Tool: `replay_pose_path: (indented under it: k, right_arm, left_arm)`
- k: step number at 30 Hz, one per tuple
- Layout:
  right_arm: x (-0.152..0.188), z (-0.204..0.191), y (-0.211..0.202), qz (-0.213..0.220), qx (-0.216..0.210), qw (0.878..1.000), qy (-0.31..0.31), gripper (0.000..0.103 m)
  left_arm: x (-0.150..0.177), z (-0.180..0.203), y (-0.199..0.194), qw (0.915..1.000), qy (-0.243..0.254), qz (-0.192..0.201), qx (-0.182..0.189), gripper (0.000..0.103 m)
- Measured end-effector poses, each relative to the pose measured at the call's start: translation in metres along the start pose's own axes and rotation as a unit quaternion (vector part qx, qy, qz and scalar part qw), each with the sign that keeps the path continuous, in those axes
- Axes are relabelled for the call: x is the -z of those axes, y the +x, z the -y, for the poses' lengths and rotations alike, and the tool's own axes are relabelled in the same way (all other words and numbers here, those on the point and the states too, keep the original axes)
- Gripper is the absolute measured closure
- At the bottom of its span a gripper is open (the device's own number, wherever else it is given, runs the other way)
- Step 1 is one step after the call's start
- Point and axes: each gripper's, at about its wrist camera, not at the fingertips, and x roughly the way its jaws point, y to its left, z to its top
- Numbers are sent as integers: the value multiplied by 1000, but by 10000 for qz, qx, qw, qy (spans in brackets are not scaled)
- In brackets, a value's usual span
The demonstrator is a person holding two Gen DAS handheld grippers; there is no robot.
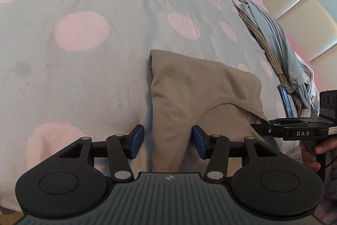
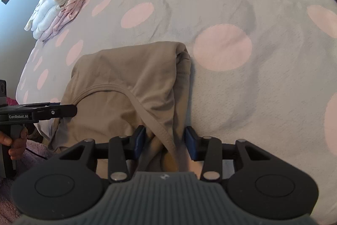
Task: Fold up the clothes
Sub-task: 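Grasp the folded taupe shirt edge with both grippers, then lift the folded shirt with both grippers and carry it onto the clothes stack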
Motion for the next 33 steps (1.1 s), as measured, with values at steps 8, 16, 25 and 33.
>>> replay_pose_path:
  k: [8, 16, 25, 33]
  right_arm:
    - [-4, -6, 5, 85, -120, 9999, -71, 77]
    - [-5, -12, -19, 358, -358, 9987, -32, 81]
    - [-32, -57, -61, 914, -821, 9920, -300, 82]
    - [-92, -114, -76, 1230, -1344, 9824, -411, 82]
  left_arm:
    - [-5, 14, 11, 9994, 330, -88, 45, 81]
    - [-2, 24, -14, 9981, 557, 241, 111, 90]
    - [-31, 27, -80, 9963, 460, 717, 87, 91]
    - [-88, 14, -151, 9916, 604, 1111, -260, 91]
